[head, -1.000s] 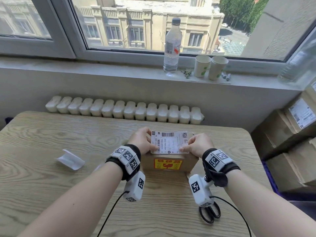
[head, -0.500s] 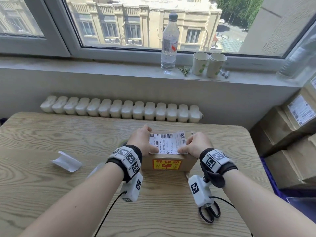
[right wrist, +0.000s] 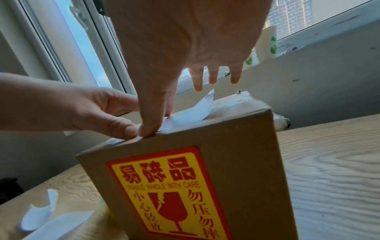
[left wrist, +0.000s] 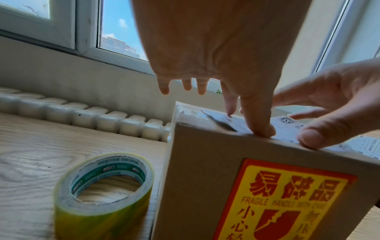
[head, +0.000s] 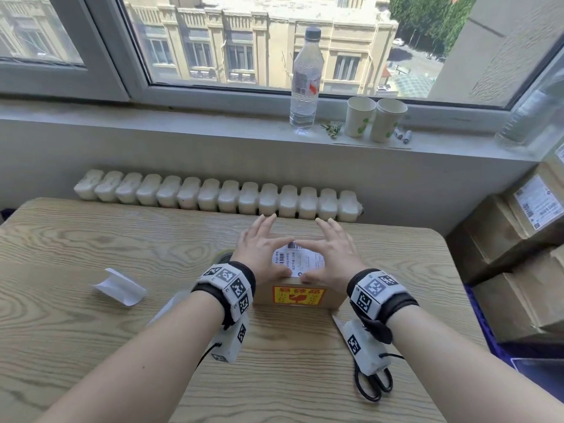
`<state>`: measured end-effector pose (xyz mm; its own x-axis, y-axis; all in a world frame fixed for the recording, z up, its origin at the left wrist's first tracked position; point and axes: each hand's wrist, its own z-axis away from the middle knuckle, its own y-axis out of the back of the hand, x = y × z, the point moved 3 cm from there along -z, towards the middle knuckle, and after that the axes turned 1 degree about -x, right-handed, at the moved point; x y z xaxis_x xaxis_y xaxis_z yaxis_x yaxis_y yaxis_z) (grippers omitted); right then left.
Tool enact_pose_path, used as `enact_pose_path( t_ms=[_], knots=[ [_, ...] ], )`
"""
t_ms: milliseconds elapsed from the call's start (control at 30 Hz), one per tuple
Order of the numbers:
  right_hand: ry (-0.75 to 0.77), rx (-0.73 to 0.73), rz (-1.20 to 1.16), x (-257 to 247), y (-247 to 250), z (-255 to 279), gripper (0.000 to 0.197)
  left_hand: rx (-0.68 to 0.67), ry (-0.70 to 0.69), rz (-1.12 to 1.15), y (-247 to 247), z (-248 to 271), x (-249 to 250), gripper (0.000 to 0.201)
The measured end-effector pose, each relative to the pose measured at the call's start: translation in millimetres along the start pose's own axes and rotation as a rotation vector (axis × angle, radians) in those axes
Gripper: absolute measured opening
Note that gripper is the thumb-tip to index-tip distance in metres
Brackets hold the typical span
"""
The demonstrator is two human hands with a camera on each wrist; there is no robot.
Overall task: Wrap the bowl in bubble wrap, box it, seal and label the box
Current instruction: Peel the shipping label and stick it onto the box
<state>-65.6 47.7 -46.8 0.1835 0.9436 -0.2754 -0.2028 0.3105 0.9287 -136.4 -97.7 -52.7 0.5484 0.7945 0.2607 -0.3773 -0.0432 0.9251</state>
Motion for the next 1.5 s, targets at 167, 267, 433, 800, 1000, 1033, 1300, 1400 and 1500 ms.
enact_pose_path(
  t_ms=[167,267,433,800,1000,1033,1300,1400,1500],
  knots=[
    [-0.02,-0.033,0.013,2,-7,-6,0.07,-0.041,0.017,-0.002,-2,-1,-5,0.072],
    [-0.057,-0.048,-0.006,6,-8,-5,0.07,-0.051,0.013,-0.012,-2,-2,-7,0.072],
    [-0.121,-0.053,-0.028,17,-5,-4,0.068,-0.07,0.015,-0.02,-2,-2,-16,0.073],
    [-0.214,-0.047,0.002,50,9,8,0.068,-0.097,0.056,0.036,3,4,-35,0.075],
    [-0.173,-0.095,-0.117,48,10,9,0.079,-0.152,0.068,0.17,6,3,-34,0.091],
    [-0.183,-0.093,-0.121,47,11,8,0.077,-0.143,0.072,0.199,6,2,-33,0.09],
    [-0.259,-0.058,-0.177,46,12,-13,0.049,-0.009,0.195,0.236,8,-12,-25,0.063],
    [-0.269,-0.031,-0.161,49,11,-20,0.037,0.013,0.206,0.23,7,-22,-25,0.053],
    [-0.266,-0.011,-0.161,52,11,-26,0.03,0.019,0.215,0.243,7,-30,-26,0.044]
  ],
)
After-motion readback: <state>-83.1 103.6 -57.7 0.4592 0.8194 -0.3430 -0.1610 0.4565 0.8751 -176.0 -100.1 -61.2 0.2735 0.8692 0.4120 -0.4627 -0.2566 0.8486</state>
